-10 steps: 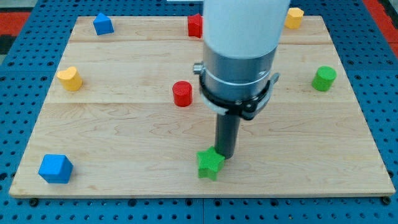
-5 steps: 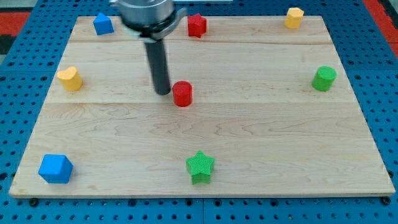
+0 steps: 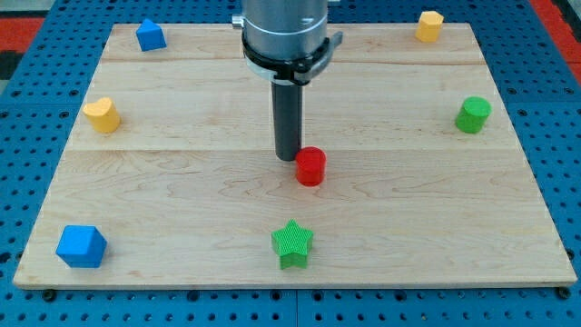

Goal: Move the red circle towards the bottom right

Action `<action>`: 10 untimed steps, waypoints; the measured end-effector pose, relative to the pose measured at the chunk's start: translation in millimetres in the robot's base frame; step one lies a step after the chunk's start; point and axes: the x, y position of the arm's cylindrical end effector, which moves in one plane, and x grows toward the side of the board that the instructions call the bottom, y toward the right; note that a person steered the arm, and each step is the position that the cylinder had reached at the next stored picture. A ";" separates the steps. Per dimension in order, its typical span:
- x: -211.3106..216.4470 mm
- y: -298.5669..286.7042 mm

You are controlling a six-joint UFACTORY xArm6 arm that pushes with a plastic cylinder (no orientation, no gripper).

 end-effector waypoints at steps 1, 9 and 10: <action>7.9 28.6; 81.4 142.2; 86.1 120.9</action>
